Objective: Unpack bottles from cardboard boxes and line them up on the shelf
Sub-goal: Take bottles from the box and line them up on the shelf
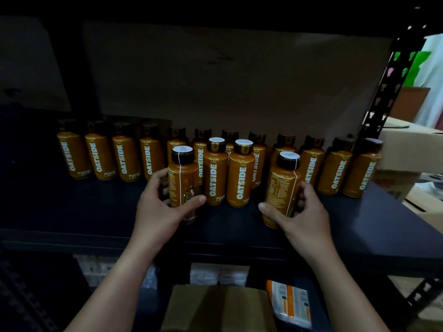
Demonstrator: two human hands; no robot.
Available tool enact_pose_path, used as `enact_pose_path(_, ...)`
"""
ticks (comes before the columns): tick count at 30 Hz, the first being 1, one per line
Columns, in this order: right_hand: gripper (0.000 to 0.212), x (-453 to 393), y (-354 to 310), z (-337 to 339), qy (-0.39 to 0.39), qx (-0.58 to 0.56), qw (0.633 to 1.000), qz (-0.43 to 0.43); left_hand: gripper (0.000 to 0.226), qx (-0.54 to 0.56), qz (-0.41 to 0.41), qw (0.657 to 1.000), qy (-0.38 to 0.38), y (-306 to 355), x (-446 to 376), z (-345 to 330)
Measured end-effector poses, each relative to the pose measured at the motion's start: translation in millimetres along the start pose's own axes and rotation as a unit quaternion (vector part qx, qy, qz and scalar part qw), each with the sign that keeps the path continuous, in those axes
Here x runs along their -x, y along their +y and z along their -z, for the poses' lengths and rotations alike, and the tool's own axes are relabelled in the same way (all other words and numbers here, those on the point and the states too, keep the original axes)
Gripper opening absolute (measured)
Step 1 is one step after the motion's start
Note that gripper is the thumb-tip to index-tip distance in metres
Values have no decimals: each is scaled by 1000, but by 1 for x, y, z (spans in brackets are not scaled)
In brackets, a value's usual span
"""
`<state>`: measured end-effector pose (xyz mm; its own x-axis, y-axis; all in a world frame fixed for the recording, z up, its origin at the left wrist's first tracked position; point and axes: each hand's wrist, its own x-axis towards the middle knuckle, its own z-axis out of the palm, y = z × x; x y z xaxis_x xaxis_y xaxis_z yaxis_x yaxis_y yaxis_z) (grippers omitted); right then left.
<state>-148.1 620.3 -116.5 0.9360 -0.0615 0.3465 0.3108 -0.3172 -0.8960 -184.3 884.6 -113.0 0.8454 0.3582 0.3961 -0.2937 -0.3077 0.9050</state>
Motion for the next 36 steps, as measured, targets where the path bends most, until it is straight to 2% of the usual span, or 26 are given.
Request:
enact_pose_path(11,71,-3,4,1,-8,-5,1000,1,67,52,39,996,-54,-10,-9,10)
enact_pose_path(14,74,-3,4,-1,-14,1,1000,1,77,25,23,999,-42,-2,-2,3)
enact_pose_path(19,88,-2,6,-3,15,45,999,9,88,-31,-2,999,23,1,2,-7)
enact_pose_path(28,83,-2,5,-2,3,41,999,7,83,13,48,997,-51,-3,-5,5)
enact_pose_path(32,82,-2,4,-2,4,41,999,8,96,-21,12,999,-25,2,2,-2)
enact_pose_path(36,82,-1,3,-1,-3,32,999,8,93,-20,5,1000,-1,1,4,-3)
